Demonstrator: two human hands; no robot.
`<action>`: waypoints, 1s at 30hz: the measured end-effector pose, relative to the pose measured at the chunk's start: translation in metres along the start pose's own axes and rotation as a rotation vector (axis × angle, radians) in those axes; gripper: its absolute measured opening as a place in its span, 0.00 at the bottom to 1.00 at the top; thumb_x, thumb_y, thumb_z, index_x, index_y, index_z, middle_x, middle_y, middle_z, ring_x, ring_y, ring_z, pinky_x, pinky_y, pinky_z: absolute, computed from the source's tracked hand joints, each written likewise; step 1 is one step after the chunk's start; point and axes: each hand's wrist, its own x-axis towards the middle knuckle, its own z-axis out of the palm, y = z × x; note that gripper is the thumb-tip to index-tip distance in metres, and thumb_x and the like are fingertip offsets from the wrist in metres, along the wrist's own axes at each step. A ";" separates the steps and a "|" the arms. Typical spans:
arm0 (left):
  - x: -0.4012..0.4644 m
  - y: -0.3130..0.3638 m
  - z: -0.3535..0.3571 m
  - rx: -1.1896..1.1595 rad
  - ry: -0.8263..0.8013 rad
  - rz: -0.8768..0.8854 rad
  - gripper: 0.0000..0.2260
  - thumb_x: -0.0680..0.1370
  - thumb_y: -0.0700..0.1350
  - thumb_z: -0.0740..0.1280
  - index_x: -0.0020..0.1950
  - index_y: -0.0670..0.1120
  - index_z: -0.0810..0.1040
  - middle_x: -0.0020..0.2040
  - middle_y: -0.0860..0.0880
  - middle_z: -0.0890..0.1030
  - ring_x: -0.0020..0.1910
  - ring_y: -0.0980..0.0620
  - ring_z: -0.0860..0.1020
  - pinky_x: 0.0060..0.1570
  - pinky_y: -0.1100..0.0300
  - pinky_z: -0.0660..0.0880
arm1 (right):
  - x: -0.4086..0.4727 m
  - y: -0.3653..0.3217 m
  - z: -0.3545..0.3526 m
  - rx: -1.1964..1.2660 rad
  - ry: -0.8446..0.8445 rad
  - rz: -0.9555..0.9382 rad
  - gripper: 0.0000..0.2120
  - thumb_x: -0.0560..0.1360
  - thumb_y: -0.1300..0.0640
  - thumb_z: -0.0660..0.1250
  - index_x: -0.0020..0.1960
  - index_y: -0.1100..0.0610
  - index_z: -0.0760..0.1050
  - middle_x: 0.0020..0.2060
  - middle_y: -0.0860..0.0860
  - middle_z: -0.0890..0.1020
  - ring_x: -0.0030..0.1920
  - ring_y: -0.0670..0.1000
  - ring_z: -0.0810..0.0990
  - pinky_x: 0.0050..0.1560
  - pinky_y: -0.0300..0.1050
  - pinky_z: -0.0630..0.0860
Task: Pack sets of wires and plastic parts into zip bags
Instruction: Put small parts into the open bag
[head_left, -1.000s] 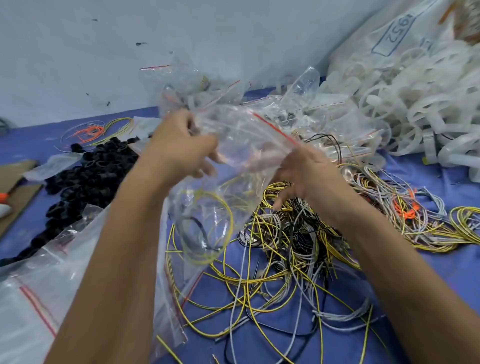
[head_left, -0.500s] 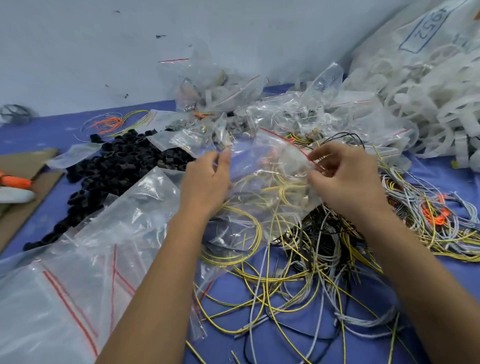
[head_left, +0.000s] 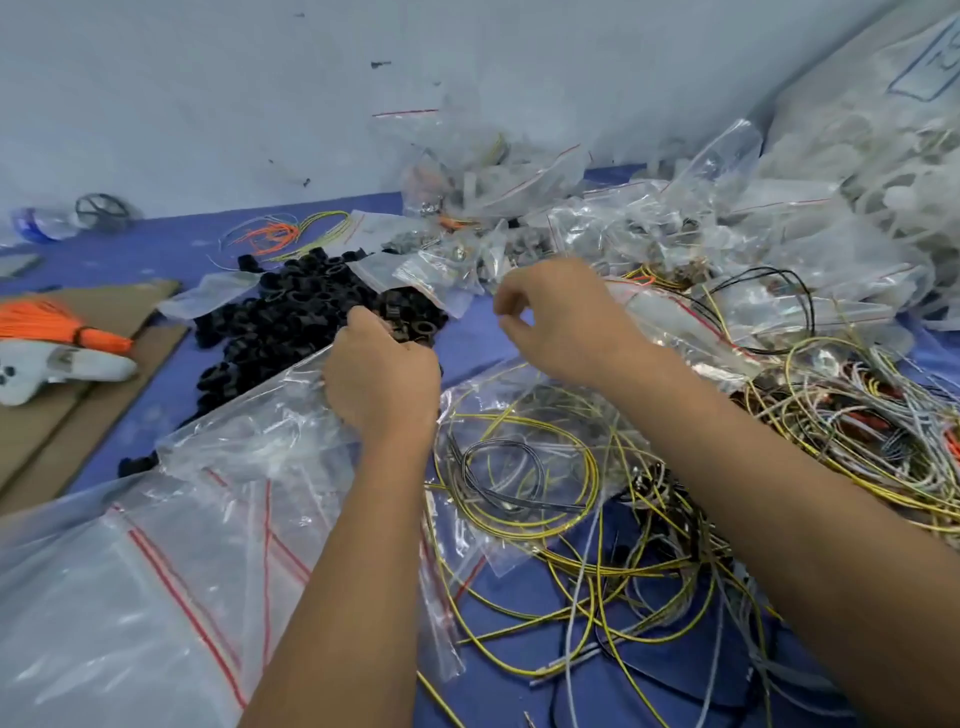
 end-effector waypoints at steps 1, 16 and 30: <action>0.000 0.000 0.001 -0.009 0.017 -0.001 0.10 0.74 0.39 0.64 0.55 0.44 0.74 0.52 0.43 0.81 0.50 0.37 0.79 0.41 0.50 0.71 | 0.010 -0.005 0.010 -0.038 -0.109 -0.042 0.15 0.79 0.61 0.67 0.64 0.54 0.80 0.59 0.55 0.83 0.62 0.57 0.78 0.64 0.50 0.73; 0.003 0.006 0.010 -0.326 0.219 0.017 0.06 0.71 0.41 0.66 0.47 0.48 0.73 0.43 0.52 0.80 0.41 0.51 0.75 0.34 0.63 0.63 | 0.033 -0.019 0.052 -0.171 -0.237 -0.130 0.09 0.76 0.62 0.68 0.55 0.59 0.80 0.54 0.58 0.81 0.56 0.60 0.79 0.54 0.52 0.77; -0.001 0.011 0.005 -0.502 0.244 -0.101 0.06 0.72 0.40 0.64 0.48 0.48 0.73 0.37 0.58 0.75 0.41 0.49 0.79 0.42 0.54 0.75 | 0.032 -0.023 0.057 0.049 -0.298 -0.183 0.15 0.75 0.59 0.74 0.58 0.60 0.74 0.51 0.56 0.82 0.52 0.58 0.79 0.49 0.51 0.74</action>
